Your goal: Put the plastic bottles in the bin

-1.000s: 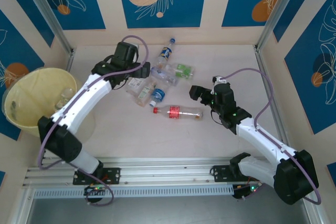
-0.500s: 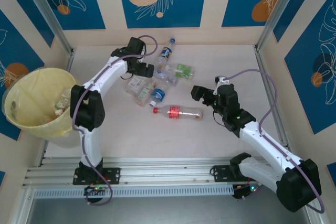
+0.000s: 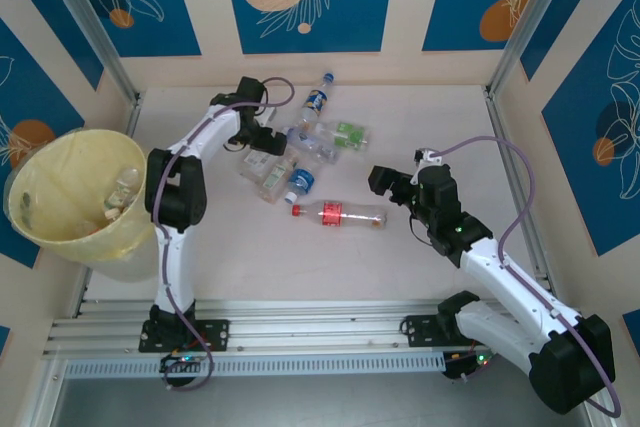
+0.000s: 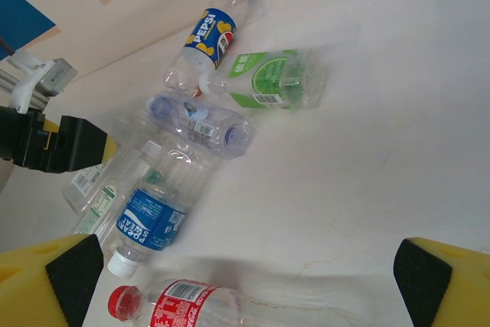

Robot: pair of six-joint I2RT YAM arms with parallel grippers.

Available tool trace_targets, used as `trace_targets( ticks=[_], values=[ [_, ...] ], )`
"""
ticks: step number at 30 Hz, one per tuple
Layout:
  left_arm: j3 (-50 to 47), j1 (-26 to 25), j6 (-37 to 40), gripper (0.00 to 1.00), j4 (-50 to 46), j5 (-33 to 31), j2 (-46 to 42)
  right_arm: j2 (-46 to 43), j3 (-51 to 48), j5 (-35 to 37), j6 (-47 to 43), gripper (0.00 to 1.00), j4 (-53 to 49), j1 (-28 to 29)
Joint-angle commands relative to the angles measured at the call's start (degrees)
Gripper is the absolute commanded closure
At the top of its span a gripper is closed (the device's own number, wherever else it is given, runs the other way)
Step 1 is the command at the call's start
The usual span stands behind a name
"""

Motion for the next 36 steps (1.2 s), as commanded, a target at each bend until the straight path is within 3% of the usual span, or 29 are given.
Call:
trace_targets(
  ticks=[1, 16, 21, 30, 36],
  values=[
    [1.5, 0.4, 3.1, 0.0, -0.5, 1.8, 2.0, -0.2, -0.5, 1.5, 0.3, 0.01, 0.1, -0.3],
    [-1.1, 0.4, 4.9, 0.04, 3.4, -5.1, 5.4, 0.9, -0.4, 1.5, 0.9, 0.01, 0.0, -0.3],
    [-2.2, 0.4, 4.4, 0.17, 4.2, -4.2, 3.8, 1.4, 0.0, 1.3, 1.0, 0.01, 0.0, -0.4],
    [-8.5, 0.3, -0.3, 0.38, 11.0, -2.5, -9.3, 2.3, 0.1, 0.5, 0.3, 0.01, 1.8, -0.4],
    [-12.6, 0.3, -3.4, 0.73, 14.6, -0.2, -19.3, 2.1, -0.5, -1.8, -1.7, 0.01, 4.6, -0.5]
  ],
)
